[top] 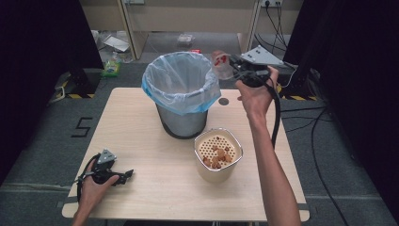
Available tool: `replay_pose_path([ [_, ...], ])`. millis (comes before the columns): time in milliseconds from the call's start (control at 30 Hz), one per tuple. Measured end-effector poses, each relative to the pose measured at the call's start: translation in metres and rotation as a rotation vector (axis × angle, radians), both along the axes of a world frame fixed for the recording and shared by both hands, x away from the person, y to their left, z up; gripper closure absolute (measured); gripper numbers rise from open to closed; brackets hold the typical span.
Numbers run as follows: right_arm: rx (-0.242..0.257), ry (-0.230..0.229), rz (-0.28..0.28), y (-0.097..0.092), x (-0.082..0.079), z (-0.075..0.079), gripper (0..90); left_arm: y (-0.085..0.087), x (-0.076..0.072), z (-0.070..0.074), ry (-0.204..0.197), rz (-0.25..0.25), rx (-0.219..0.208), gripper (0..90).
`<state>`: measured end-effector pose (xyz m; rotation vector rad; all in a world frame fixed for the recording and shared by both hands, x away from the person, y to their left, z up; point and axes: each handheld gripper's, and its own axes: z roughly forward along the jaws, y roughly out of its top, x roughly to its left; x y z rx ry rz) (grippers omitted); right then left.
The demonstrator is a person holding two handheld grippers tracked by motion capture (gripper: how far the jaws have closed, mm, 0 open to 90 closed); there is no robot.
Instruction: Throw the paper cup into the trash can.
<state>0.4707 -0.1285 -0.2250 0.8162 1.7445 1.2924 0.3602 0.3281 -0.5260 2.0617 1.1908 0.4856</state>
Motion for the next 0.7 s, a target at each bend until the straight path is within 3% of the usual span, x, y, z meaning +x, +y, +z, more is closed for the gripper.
replay_pose_path([
  [200, -0.032, 0.044, 0.039, 0.032, 0.017, -0.003, 87.3, 0.0, 0.0, 0.0, 0.0, 0.0, 0.0, 0.0],
  [433, -0.066, 0.114, 0.064, 0.065, 0.04, -0.018, 86.3, 0.0, 0.0, 0.0, 0.0, -0.002, 0.001, 0.0],
  [533, -0.053, 0.143, 0.072, 0.075, 0.05, -0.024, 81.1, 0.0, 0.0, 0.0, 0.0, -0.002, 0.001, 0.0],
  [600, -0.034, 0.17, 0.077, 0.079, 0.053, -0.026, 72.3, 0.0, 0.0, 0.0, 0.0, -0.002, 0.001, 0.0],
  [700, -0.026, 0.17, 0.073, 0.08, 0.054, -0.025, 67.2, 0.0, 0.0, 0.0, 0.0, -0.003, 0.001, 0.0],
])
